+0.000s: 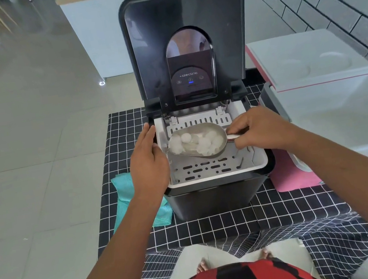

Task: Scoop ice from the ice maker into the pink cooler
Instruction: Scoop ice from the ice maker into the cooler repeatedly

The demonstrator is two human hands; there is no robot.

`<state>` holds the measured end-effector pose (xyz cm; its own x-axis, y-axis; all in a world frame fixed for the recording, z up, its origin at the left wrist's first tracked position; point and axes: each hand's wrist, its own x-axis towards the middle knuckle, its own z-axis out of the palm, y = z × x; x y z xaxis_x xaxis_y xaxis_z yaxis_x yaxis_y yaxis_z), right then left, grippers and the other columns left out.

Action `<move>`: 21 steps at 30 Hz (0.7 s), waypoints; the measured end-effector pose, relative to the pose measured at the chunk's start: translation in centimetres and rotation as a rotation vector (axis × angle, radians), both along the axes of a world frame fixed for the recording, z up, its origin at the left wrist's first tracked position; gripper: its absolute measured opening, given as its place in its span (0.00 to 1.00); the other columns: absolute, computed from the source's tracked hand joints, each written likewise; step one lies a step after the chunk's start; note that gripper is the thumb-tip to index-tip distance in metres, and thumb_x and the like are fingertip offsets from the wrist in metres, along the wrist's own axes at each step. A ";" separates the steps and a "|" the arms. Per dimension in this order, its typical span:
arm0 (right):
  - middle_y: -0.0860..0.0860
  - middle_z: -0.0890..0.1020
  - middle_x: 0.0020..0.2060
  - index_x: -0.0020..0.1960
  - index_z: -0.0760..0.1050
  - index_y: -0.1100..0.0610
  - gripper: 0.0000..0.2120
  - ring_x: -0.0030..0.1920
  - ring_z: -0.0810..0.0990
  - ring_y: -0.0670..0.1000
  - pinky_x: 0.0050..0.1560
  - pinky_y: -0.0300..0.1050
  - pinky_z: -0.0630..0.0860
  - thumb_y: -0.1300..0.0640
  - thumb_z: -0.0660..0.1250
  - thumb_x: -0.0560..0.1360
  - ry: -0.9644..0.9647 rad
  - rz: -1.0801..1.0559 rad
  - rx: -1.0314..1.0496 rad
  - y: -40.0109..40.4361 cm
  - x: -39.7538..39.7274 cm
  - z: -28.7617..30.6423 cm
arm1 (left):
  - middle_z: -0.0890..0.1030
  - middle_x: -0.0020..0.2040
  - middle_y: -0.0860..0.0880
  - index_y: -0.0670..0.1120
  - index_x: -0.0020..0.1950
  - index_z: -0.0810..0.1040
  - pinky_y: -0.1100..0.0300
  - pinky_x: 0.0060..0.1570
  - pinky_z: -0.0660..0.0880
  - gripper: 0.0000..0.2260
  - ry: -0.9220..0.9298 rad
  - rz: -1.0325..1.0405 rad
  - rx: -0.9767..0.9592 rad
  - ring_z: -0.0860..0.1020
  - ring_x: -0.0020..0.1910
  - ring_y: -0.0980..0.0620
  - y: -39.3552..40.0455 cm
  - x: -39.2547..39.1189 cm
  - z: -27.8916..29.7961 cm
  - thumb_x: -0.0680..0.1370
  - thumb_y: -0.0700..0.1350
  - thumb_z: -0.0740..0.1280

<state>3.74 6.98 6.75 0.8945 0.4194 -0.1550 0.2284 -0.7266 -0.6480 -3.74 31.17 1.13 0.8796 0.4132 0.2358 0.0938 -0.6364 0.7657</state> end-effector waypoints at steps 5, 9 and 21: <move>0.37 0.84 0.43 0.45 0.86 0.49 0.16 0.45 0.81 0.40 0.51 0.40 0.78 0.64 0.73 0.61 -0.065 0.000 0.059 -1.9 -0.3 1.5 | 0.67 0.74 0.55 0.47 0.72 0.72 0.67 0.67 0.61 0.19 0.029 -0.001 0.106 0.66 0.72 0.57 0.1 0.1 0.3 0.81 0.39 0.57; 0.40 0.84 0.40 0.38 0.85 0.44 0.15 0.40 0.81 0.43 0.44 0.42 0.75 0.63 0.75 0.59 -0.099 -0.070 0.109 -5.2 -0.3 3.0 | 0.69 0.73 0.52 0.46 0.69 0.74 0.58 0.69 0.60 0.18 0.041 0.026 0.205 0.63 0.74 0.53 -0.9 0.7 1.4 0.79 0.41 0.60; 0.46 0.84 0.31 0.39 0.85 0.45 0.12 0.32 0.81 0.48 0.33 0.40 0.74 0.60 0.77 0.60 0.055 -0.384 -0.018 -22.7 -0.1 2.9 | 0.76 0.66 0.56 0.51 0.66 0.76 0.65 0.63 0.63 0.15 0.051 -0.382 0.053 0.72 0.64 0.56 -18.4 6.3 5.1 0.79 0.45 0.64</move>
